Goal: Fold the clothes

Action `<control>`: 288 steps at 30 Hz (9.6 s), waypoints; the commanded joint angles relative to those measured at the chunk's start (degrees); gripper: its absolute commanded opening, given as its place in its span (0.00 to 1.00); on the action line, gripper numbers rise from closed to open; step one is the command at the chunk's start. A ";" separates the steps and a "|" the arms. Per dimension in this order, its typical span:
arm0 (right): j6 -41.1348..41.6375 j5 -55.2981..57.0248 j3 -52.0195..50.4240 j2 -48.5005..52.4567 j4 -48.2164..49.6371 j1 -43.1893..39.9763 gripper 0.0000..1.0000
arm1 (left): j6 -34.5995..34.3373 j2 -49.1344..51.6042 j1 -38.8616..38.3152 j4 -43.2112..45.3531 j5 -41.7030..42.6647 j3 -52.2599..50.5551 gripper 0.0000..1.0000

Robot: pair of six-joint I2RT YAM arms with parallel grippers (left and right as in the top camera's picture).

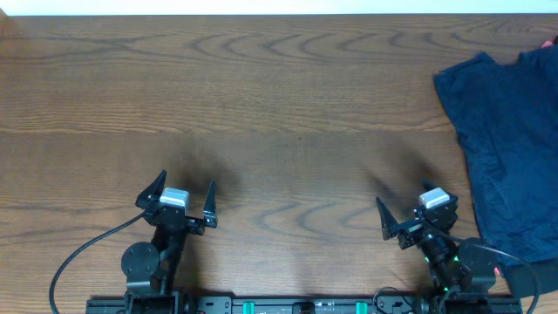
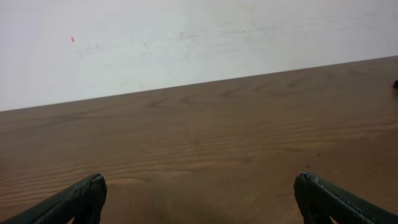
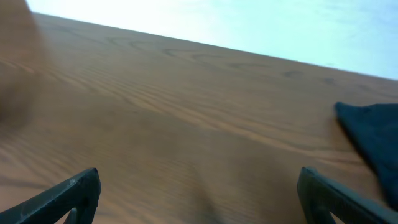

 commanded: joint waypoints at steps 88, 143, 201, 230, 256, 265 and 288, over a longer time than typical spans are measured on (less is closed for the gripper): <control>6.32 51.76 40.11 94.90 6.38 -8.35 0.36 | -13.81 46.97 -0.26 -36.68 -0.11 42.80 0.98; 20.65 43.10 65.88 88.96 -16.63 27.06 0.58 | -16.09 48.96 -0.28 -25.29 -0.02 42.71 0.98; 32.33 29.70 65.83 87.23 -42.73 12.46 0.72 | -49.86 120.85 -5.92 31.54 17.51 67.49 0.06; 30.47 29.68 65.83 87.23 -39.67 12.46 0.72 | -28.63 107.58 18.45 -43.58 13.22 67.54 0.98; 30.49 29.68 65.83 87.23 -39.21 12.46 0.72 | -26.58 107.62 16.96 -54.66 7.39 65.96 0.37; 30.47 29.05 65.83 87.23 -39.26 12.46 0.72 | -26.67 107.67 14.73 -52.81 3.10 63.08 0.38; 30.47 28.85 65.83 87.23 -39.87 12.46 0.73 | -28.70 107.58 30.21 -54.71 -7.56 89.59 0.06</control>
